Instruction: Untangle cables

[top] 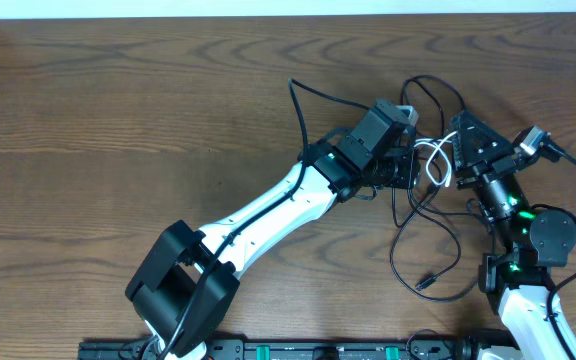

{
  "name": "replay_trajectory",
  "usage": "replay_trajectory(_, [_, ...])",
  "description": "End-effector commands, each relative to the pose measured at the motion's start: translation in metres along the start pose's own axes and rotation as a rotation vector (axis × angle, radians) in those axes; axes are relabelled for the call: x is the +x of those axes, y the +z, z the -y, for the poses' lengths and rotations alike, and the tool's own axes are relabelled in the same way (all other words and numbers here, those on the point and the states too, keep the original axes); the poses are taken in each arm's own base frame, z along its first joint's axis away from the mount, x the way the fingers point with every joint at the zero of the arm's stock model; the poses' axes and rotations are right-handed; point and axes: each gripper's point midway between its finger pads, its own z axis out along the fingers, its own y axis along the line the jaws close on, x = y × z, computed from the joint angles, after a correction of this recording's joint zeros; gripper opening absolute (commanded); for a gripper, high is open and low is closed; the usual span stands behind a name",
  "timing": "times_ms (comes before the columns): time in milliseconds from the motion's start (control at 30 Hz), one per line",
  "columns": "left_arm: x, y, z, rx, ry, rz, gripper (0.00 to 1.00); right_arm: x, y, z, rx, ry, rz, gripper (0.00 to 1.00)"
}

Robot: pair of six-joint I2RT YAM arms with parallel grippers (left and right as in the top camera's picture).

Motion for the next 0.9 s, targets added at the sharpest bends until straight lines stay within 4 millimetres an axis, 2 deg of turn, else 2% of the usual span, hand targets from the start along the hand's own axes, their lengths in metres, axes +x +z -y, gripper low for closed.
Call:
replay_trajectory(0, [-0.007, -0.010, 0.009, 0.022, 0.033, 0.022, 0.08, -0.001, 0.001, -0.005, -0.015, 0.031, 0.011, 0.08])
replay_trajectory(67, [-0.006, -0.010, 0.008, 0.019, 0.031, 0.018, 0.08, -0.003, 0.001, -0.005, -0.017, 0.030, 0.018, 0.01])
replay_trajectory(333, [0.001, -0.010, 0.002, -0.007, 0.143, -0.008, 0.08, -0.005, 0.001, -0.008, -0.028, 0.026, 0.031, 0.01])
replay_trajectory(400, [0.000, -0.011, -0.007, -0.054, 0.172, -0.003, 0.08, -0.006, 0.001, -0.015, -0.054, 0.014, 0.039, 0.01])
replay_trajectory(467, [-0.003, -0.014, -0.032, -0.187, 0.158, 0.025, 0.08, -0.011, -0.002, -0.027, -0.102, 0.006, 0.057, 0.01])
replay_trajectory(600, [-0.009, -0.023, -0.063, -0.343, 0.145, 0.058, 0.08, -0.024, -0.008, -0.041, -0.154, 0.009, 0.092, 0.01])
replay_trajectory(867, [-0.022, -0.044, -0.111, -0.475, 0.078, 0.065, 0.08, -0.052, -0.025, -0.063, -0.236, 0.015, 0.173, 0.01])
